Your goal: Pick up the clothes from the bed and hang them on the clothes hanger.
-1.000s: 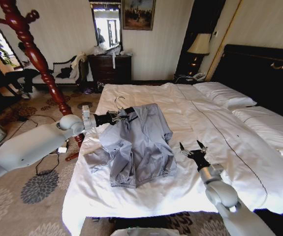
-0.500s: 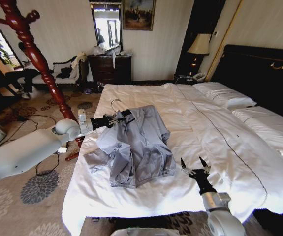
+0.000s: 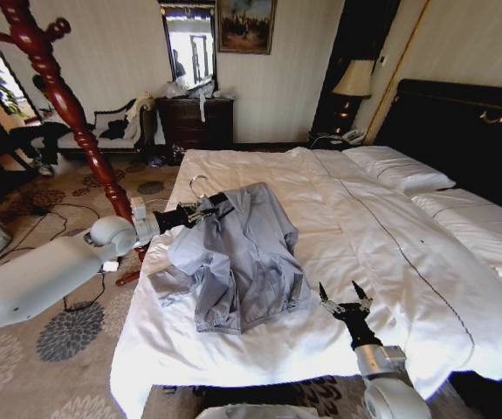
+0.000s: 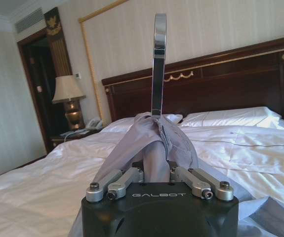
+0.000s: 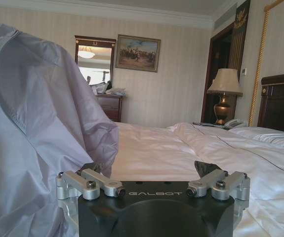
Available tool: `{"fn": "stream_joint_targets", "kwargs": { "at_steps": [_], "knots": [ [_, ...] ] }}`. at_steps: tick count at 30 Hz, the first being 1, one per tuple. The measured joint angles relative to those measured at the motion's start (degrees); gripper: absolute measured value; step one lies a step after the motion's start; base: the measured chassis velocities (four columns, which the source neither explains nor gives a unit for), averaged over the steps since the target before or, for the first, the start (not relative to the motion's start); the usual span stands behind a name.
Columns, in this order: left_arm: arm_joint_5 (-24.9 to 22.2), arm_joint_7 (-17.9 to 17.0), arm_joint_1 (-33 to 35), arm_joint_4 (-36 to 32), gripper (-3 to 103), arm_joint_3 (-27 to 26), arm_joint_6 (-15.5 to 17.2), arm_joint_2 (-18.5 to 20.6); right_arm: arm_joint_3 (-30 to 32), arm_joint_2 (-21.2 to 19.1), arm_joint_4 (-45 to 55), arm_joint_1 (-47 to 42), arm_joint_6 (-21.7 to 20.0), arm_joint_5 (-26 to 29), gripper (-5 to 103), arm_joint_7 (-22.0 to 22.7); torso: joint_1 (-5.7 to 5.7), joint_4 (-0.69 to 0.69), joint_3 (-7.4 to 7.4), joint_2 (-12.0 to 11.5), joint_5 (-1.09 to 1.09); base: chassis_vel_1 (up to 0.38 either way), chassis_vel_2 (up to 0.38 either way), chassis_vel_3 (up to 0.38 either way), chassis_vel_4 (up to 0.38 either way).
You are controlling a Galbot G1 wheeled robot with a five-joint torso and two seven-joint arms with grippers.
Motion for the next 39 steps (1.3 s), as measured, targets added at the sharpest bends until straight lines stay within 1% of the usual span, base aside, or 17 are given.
{"fn": "stream_joint_targets", "kwargs": {
  "at_steps": [5, 10, 11, 13, 14, 15, 17, 20, 21, 24, 25, 26, 28, 31, 36, 39],
  "knots": [
    [0.4, -1.6, 1.6, -1.6, 16, -2.0, 0.6, 0.6, 0.0, -0.1, 0.0, 0.0, -0.1, 0.0, 100, 0.0, 0.0, -0.01, 0.0, 0.0, 0.0, 0.0, 0.0, 0.0, 0.0],
    [0.4, -4.1, 2.8, -2.5, 16, -4.4, 1.6, 0.7, -0.1, -0.1, 0.0, 0.1, -0.1, 0.1, 100, 0.0, 0.0, -0.02, 0.0, 0.0, 0.01, 0.0, 0.0, 0.0, 0.0],
    [0.4, -4.1, 2.8, -2.5, 16, -4.4, 1.6, 0.7, -0.1, -0.1, 0.0, 0.1, -0.1, 0.1, 100, 0.0, 0.0, -0.02, 0.0, 0.0, 0.01, 0.0, 0.0, 0.0, 0.0],
    [0.4, -5.4, 4.5, -2.7, 16, -6.3, 1.8, 0.5, -0.1, -0.1, 0.0, 0.1, -0.1, 0.1, 100, 0.1, 0.0, -0.01, 0.0, 0.0, 0.01, 0.0, 0.0, 0.0, 0.0],
    [0.2, -6.6, 5.4, -2.9, 16, -7.5, 1.8, 0.2, -0.1, -0.1, 0.0, 0.1, -0.1, 0.1, 100, 0.1, 0.0, 0.01, 0.0, 0.0, 0.0, 0.0, 0.0, 0.0, 0.0],
    [0.2, -6.6, 5.4, -2.9, 16, -7.5, 1.8, 0.2, -0.1, -0.1, 0.0, 0.1, -0.1, 0.1, 100, 0.1, 0.0, 0.01, 0.0, 0.0, 0.0, 0.0, 0.0, 0.0, 0.0],
    [-0.9, -8.9, 6.6, -3.6, 16, -9.2, 2.0, 0.0, -0.1, -0.1, 0.0, 0.1, -0.1, 0.1, 100, 0.1, 0.0, -0.01, 0.0, 0.0, 0.0, 0.0, 0.0, 0.0, 0.0],
    [-3.6, -12.1, 8.1, -5.3, 16, -12.5, 3.4, 0.1, -0.1, -0.1, 0.0, 0.1, -0.2, 0.1, 100, 0.1, 0.0, -0.02, 0.0, 0.0, 0.01, 0.0, 0.0, 0.0, 0.0],
    [-3.6, -12.1, 8.1, -5.3, 16, -12.5, 3.4, 0.1, -0.1, -0.1, 0.0, 0.1, -0.2, 0.1, 100, 0.1, 0.0, -0.02, 0.0, 0.0, 0.01, 0.0, 0.0, 0.0, 0.0],
    [-4.9, -15.5, 8.7, -6.2, 16, -15.1, 6.0, 0.8, -0.1, -0.1, 0.0, 0.1, -0.2, 0.1, 100, 0.1, 0.0, 0.0, 0.0, 0.0, 0.01, 0.0, 0.0, 0.0, 0.0],
    [-6.3, -17.6, 9.0, -6.7, 16, -16.3, 7.6, 1.3, -0.1, -0.1, 0.0, 0.1, -0.2, 0.1, 100, 0.1, 0.0, 0.0, 0.0, 0.0, 0.01, 0.0, 0.0, 0.0, 0.0],
    [-6.3, -17.6, 9.0, -6.7, 16, -16.3, 7.6, 1.3, -0.1, -0.1, 0.0, 0.1, -0.2, 0.1, 100, 0.1, 0.0, 0.0, 0.0, 0.0, 0.01, 0.0, 0.0, 0.0, 0.0],
    [-8.8, -19.9, 9.7, -7.8, 16, -18.5, 9.8, 2.2, -0.1, -0.1, 0.0, 0.1, -0.2, 0.2, 100, 0.1, 0.0, 0.0, 0.0, 0.0, 0.01, 0.0, 0.0, 0.0, 0.0],
    [-10.2, -21.6, 10.0, -8.2, 16, -21.1, 11.2, 3.1, -0.1, -0.1, -0.1, 0.1, -0.2, 0.2, 100, 0.1, -0.01, 0.0, 0.0, 0.0, 0.01, 0.0, 0.0, 0.0, 0.0],
    [-12.0, -22.8, 9.6, -7.8, 16, -23.8, 11.9, 3.6, -0.1, -0.1, -0.1, 0.2, -0.2, 0.2, 100, 0.1, 0.0, -0.01, 0.0, 0.0, 0.01, 0.0, 0.0, 0.0, 0.0],
    [-12.6, -23.3, 8.5, -7.3, 16, -24.2, 12.2, 3.6, -0.1, -0.1, -0.1, 0.2, -0.2, 0.2, 100, 0.1, 0.0, 0.0, 0.0, 0.0, 0.01, 0.0, 0.0, 0.0, 0.0]
  ]
}}
